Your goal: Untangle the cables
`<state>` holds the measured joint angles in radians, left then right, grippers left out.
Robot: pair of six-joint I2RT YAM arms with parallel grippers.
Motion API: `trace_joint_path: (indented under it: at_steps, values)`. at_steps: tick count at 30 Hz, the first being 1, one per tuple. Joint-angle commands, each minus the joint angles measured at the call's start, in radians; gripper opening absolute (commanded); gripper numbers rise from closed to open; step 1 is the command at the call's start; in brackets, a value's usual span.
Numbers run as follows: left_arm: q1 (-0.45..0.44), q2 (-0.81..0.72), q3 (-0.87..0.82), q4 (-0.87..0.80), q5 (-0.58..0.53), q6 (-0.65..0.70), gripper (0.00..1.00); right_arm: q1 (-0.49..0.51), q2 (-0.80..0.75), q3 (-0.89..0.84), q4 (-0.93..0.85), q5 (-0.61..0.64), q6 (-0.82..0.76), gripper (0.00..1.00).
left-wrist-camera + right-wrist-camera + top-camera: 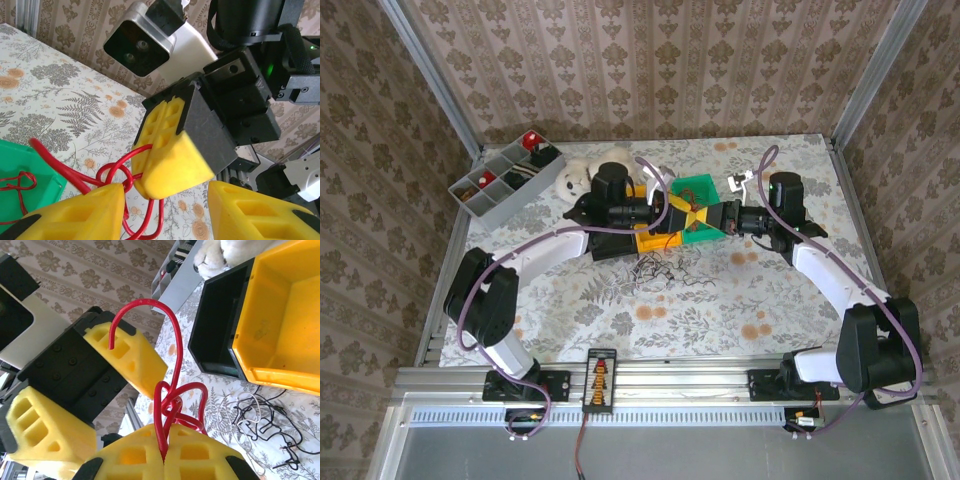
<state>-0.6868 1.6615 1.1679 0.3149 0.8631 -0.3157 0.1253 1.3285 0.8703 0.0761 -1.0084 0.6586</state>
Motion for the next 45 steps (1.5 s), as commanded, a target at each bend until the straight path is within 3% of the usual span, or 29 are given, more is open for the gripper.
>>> trace_joint_path:
  at_steps: [1, 10, 21, 26, 31, 35, 36, 40, 45]
  values:
    - [-0.007, 0.006, 0.033, -0.053, -0.007, 0.061, 0.46, 0.001, -0.034, 0.032, 0.049, -0.059, -0.001, 0.04]
    - [-0.020, 0.035, 0.041, -0.067, -0.033, 0.079, 0.35, 0.002, -0.032, 0.032, 0.114, -0.099, 0.047, 0.04]
    - [-0.019, 0.026, 0.017, -0.084, -0.214, 0.132, 0.33, 0.002, -0.053, 0.032, 0.111, -0.116, 0.052, 0.04]
    - [-0.023, 0.023, 0.019, -0.057, -0.169, 0.117, 0.22, 0.002, -0.045, 0.032, 0.138, -0.112, 0.070, 0.04]
    - [-0.034, 0.018, 0.017, -0.070, -0.142, 0.128, 0.00, -0.005, -0.035, 0.032, 0.187, -0.111, 0.105, 0.04]
    - [-0.032, -0.010, -0.024, -0.055, -0.177, 0.139, 0.00, -0.026, -0.036, 0.029, 0.173, -0.089, 0.105, 0.05]
    - [-0.033, -0.020, -0.034, -0.052, -0.179, 0.142, 0.00, -0.030, -0.035, 0.031, 0.160, -0.085, 0.099, 0.07]
    - [-0.034, -0.041, -0.047, -0.082, -0.132, 0.178, 0.00, -0.030, -0.044, 0.082, -0.017, -0.042, -0.012, 0.36]
    - [-0.031, -0.080, -0.088, -0.082, -0.078, 0.251, 0.00, -0.026, -0.075, 0.150, -0.240, 0.096, -0.191, 0.45]
